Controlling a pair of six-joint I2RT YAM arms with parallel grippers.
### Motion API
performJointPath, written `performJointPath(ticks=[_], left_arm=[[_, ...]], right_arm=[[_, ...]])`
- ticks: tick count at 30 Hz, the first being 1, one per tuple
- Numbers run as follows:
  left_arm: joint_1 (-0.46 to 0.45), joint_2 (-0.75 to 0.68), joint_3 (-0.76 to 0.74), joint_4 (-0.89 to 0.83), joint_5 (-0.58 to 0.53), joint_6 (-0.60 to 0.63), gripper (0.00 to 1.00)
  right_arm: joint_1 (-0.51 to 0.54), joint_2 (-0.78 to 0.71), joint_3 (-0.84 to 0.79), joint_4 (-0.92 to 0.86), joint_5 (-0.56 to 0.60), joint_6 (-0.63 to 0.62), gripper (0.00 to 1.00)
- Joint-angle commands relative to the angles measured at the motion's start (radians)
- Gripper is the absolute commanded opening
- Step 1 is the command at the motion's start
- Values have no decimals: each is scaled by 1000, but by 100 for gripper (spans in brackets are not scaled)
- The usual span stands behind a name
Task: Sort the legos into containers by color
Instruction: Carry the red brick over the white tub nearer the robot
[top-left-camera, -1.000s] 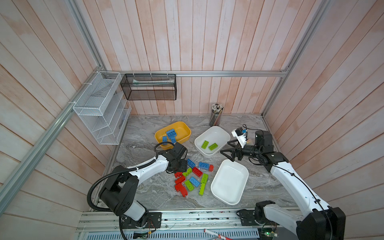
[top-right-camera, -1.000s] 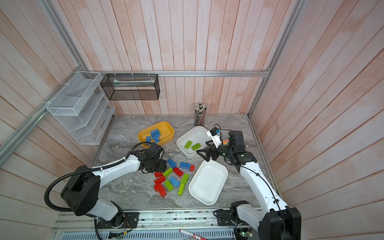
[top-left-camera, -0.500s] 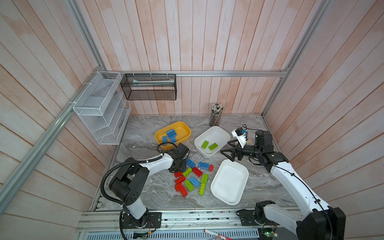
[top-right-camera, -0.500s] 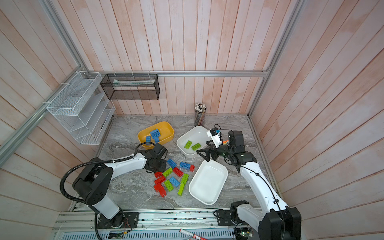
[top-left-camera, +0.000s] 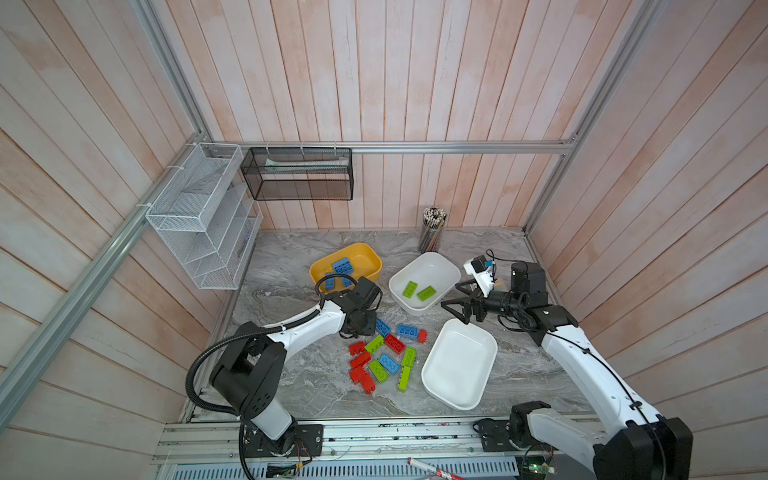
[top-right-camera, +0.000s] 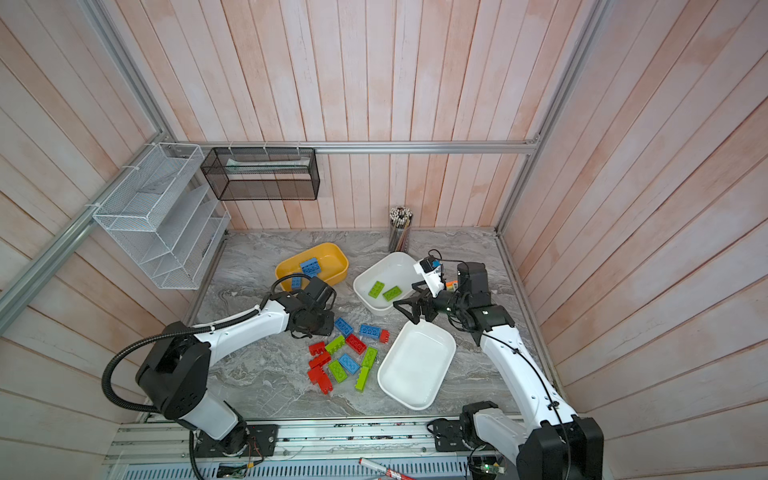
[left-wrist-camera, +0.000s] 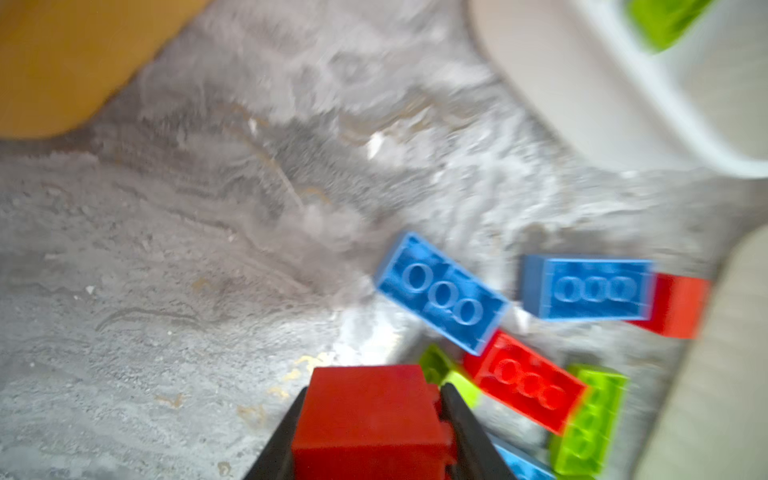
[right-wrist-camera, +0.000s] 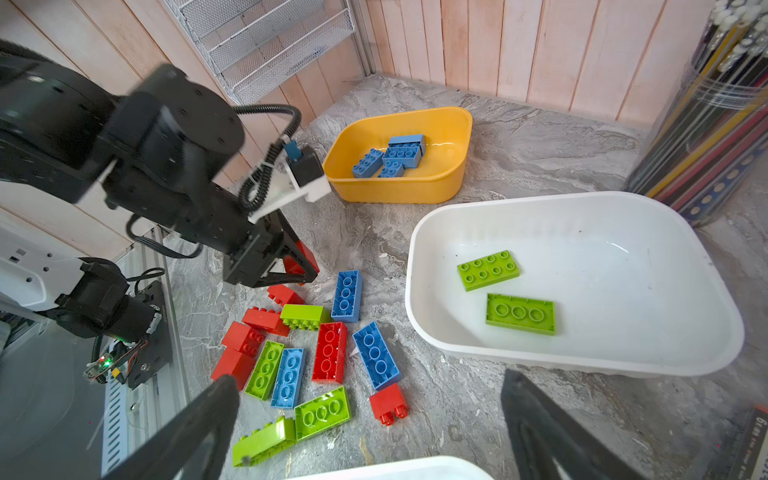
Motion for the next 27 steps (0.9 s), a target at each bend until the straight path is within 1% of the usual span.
performJointPath(ticks=[1,4,7,10,16,18,20,24,26,27], left_arm=[[-58,-57,70,-36,102,6,35],[-144,-32,111,-11,138,2,34],[-238,28,151,42,173,-13,34],[-342,102,195,107,183,-20,34],[-471,258,300,163,154,15,34],[-489,303,320,183,145,18,34],[-500,346,349,178,106,21,34],[-502,418,363,166,-31,8,35],[-501,453,393,132,-105,3,36],[-502,463,408,118,-119,10,38]], right_arm=[[-9,-17,5,-47,-5,-17,98],[-42,-27,15,-79,-6,-19,98],[-89,-29,37,-134,-4,-25,98],[-136,-33,50,-182,5,-26,98],[-179,-21,72,-261,54,-56,98],[-183,-19,79,-266,73,-52,98],[-186,-16,83,-268,86,-45,98],[-187,-16,84,-261,92,-34,98],[-187,-16,81,-258,94,-33,98],[-187,-16,83,-259,95,-32,98]])
